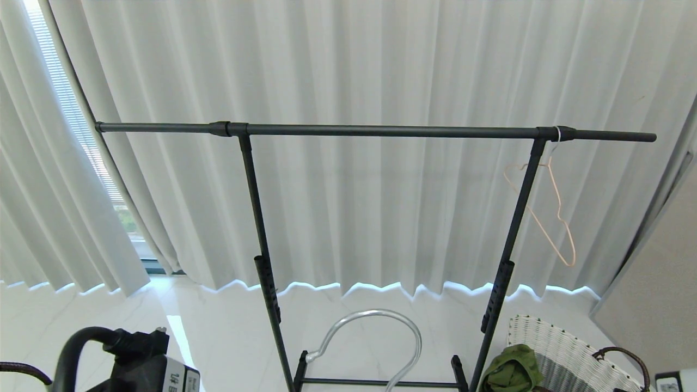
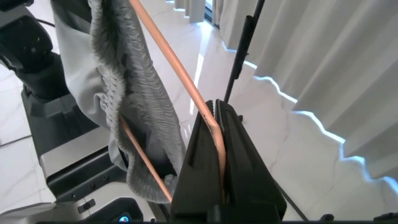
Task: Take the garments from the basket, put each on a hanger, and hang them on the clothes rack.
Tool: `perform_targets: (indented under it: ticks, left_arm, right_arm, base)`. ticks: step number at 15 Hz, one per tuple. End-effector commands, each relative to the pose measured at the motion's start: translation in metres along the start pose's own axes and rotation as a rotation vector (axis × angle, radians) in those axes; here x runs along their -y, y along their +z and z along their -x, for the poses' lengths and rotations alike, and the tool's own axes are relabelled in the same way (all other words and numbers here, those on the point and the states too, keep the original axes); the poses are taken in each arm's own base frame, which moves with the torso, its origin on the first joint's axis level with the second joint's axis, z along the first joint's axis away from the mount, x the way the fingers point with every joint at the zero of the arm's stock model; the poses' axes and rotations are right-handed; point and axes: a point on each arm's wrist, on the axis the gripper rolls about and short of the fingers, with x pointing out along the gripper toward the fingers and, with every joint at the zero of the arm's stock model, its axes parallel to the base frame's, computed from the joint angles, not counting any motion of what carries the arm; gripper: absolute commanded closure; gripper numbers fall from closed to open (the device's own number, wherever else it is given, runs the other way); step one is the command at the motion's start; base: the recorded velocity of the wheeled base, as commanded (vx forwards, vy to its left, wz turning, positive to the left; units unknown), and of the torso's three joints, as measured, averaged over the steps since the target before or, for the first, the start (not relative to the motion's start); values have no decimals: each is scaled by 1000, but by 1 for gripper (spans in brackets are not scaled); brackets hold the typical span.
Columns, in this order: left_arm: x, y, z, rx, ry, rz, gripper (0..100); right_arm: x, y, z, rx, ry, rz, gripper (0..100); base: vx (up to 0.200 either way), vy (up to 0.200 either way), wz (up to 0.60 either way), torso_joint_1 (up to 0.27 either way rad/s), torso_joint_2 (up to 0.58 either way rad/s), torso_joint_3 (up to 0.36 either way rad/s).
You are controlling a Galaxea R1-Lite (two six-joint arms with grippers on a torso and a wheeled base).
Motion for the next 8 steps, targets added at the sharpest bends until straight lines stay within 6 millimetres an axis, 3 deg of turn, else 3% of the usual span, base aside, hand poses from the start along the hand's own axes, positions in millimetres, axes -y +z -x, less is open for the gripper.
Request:
perform_targets:
  ticks: [1, 2, 3, 8]
  left_arm:
    - [0, 0, -1, -4, 0, -3, 100]
    - [0, 0, -1, -5, 1, -4, 100]
    - [0, -1, -1, -7, 1, -4, 100]
    - [-2, -12, -3, -48, 44, 7, 100]
  right_arm:
    - [0, 1, 0, 5, -1, -4, 100]
    - [0, 0, 0, 3, 0, -4, 100]
    - [1, 0, 0, 2, -6, -13, 0]
    - [14, 0, -4, 2, -86, -27, 0]
  base:
    - [0, 0, 0, 0, 0, 0]
    - [0, 0, 0, 0, 0, 0]
    - [0, 0, 0, 0, 0, 0]
    - [0, 0, 0, 0, 0, 0]
